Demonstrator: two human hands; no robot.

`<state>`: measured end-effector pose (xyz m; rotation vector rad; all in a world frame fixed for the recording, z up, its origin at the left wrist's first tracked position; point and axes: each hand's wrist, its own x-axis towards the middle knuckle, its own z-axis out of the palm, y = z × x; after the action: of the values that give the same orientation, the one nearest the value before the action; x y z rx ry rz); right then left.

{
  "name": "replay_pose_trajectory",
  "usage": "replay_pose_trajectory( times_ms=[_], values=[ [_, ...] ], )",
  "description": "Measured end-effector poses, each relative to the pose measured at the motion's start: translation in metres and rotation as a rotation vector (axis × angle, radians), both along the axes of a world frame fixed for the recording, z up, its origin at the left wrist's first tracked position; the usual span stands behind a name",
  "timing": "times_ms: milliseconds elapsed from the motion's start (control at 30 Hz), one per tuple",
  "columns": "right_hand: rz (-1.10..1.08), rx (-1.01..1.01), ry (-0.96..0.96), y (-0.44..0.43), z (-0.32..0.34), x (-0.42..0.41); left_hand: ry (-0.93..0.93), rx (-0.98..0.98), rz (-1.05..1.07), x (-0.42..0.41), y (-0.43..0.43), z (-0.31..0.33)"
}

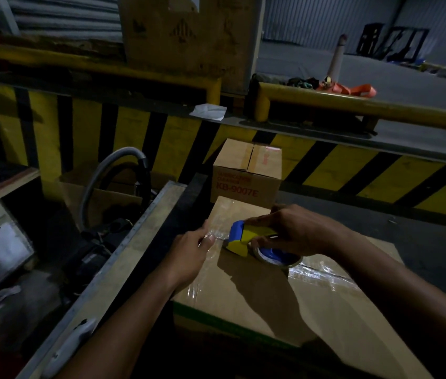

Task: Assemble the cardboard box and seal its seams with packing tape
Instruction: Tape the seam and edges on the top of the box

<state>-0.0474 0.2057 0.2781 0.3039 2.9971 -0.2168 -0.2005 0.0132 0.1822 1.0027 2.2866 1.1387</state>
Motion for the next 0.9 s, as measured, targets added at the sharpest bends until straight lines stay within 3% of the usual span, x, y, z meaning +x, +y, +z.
replay_pose_trajectory(
  times_ms=[233,467,533,600,667,767,900],
  values=[
    [0.005,0.004,-0.035,0.000,0.016,0.013,-0.020,-0.020,-0.017,-0.002,-0.002,-0.005],
    [-0.149,0.025,-0.080,0.025,0.014,0.072,0.015,-0.003,-0.053,0.004,0.005,0.004],
    [-0.099,0.050,-0.076,0.020,0.005,0.071,0.119,-0.112,-0.076,0.008,0.012,0.009],
    [-0.076,0.093,-0.066,0.021,-0.001,0.064,0.370,-0.272,-0.083,0.015,0.024,0.013],
    [-0.094,0.093,-0.063,0.024,-0.002,0.060,0.521,-0.261,-0.124,0.032,0.035,0.016],
    [-0.096,0.061,-0.038,0.029,-0.005,0.059,0.621,-0.314,-0.296,0.053,0.043,0.009],
    [-0.076,0.094,-0.022,0.031,-0.003,0.057,0.657,-0.416,-0.343,0.051,0.043,0.004]
  ],
)
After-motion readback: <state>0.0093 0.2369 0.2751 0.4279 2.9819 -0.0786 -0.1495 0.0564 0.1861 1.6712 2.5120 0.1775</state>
